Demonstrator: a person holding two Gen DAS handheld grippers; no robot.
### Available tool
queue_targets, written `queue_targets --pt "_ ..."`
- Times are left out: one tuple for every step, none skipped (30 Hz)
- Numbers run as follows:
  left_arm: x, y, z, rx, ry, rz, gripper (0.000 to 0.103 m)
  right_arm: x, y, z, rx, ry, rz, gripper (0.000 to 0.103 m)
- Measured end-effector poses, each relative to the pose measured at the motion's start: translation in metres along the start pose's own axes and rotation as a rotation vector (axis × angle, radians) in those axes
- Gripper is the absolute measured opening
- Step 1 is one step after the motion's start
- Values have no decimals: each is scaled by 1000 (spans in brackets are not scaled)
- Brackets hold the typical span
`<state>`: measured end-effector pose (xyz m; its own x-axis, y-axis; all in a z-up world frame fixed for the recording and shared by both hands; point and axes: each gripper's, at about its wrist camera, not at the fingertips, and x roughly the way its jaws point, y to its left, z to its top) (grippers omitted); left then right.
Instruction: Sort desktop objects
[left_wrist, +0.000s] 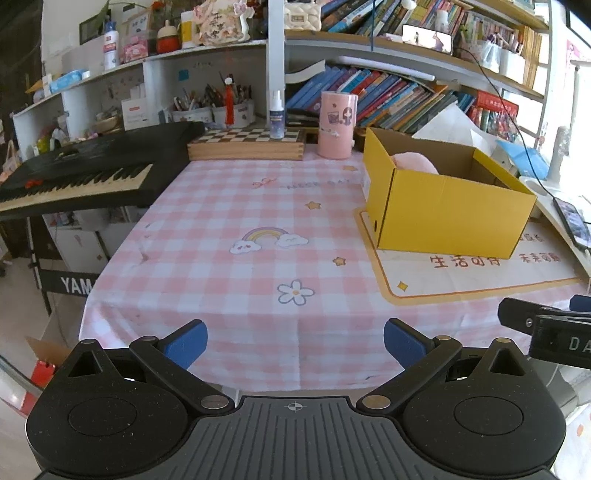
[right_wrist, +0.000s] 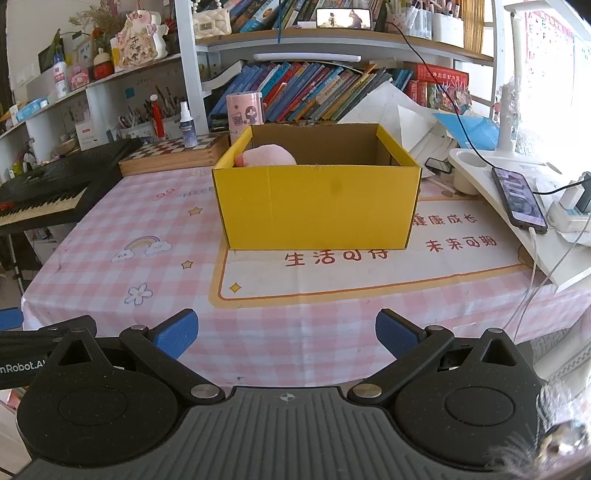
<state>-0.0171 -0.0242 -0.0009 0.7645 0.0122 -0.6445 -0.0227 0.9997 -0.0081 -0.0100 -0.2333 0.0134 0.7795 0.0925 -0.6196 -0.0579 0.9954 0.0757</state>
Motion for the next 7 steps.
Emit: queue_targets --pt "0 0 0 -1 -4 -4 103 1 0 1 -3 1 2 103" --pt "0 0 0 -1 -5 -6 103 1 -1 0 -2 2 2 103" --pt "1 0 -1 0 1 -4 103 3 -1 0 2 12 0 103" --pt "2 0 -1 -1 6 -2 103 5 -1 -1 5 22 0 103" --pt "4 1 -1 -4 8 -3 103 6 -2 -2 9 28 1 103" --pt "5 1 -1 -10 11 -1 103 7 -3 -2 12 31 1 103" --pt "7 2 0 -14 16 4 103 8 -5 -2 15 36 -2 103"
